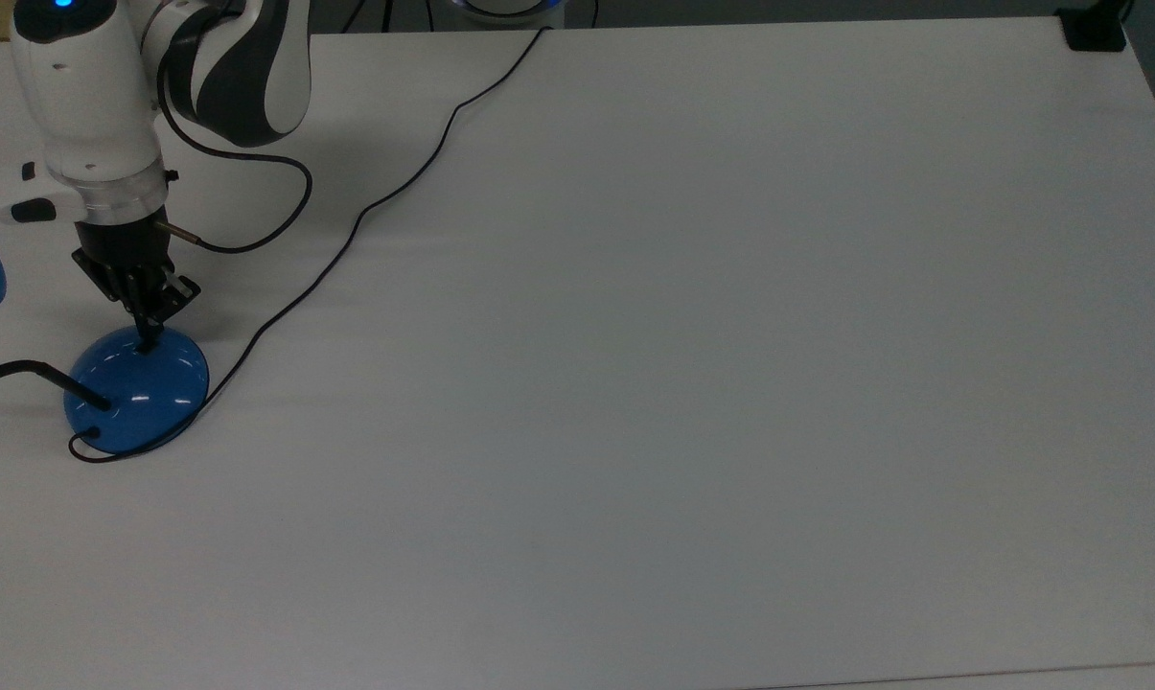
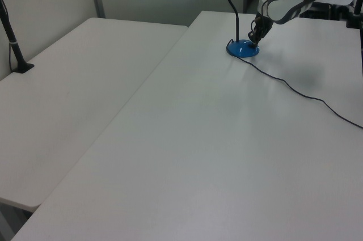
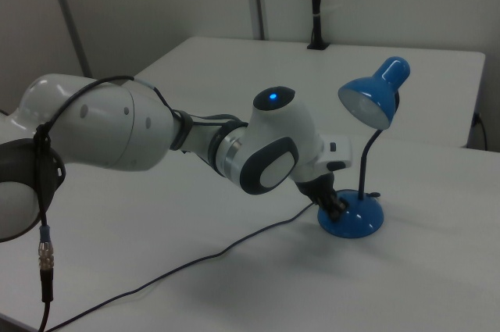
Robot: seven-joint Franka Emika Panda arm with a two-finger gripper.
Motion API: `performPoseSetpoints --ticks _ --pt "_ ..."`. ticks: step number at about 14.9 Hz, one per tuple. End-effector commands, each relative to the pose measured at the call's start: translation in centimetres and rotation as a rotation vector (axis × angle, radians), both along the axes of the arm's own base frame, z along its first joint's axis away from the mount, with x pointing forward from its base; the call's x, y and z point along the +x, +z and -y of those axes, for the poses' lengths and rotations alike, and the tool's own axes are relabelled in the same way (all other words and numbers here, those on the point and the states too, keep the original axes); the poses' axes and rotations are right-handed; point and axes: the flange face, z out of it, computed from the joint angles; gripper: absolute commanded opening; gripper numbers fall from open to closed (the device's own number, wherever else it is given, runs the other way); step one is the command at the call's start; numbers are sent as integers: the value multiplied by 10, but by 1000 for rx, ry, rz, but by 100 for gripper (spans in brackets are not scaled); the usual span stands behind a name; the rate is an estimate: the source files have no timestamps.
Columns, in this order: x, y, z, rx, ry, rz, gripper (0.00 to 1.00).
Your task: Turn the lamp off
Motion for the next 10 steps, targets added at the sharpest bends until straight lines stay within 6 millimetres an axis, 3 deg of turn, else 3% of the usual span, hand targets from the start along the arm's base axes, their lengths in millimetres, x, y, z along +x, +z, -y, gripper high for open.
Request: performPoseSetpoints --ticks 1,4,7,8,10 --pt "6 -21 -1 -9 21 -10 0" --pt "6 -18 -1 -11 23 -8 0" --pt "-1 23 -13 6 38 -65 0" --pt "1 43 -35 18 67 -95 0" --pt "5 58 -79 45 132 -157 0"
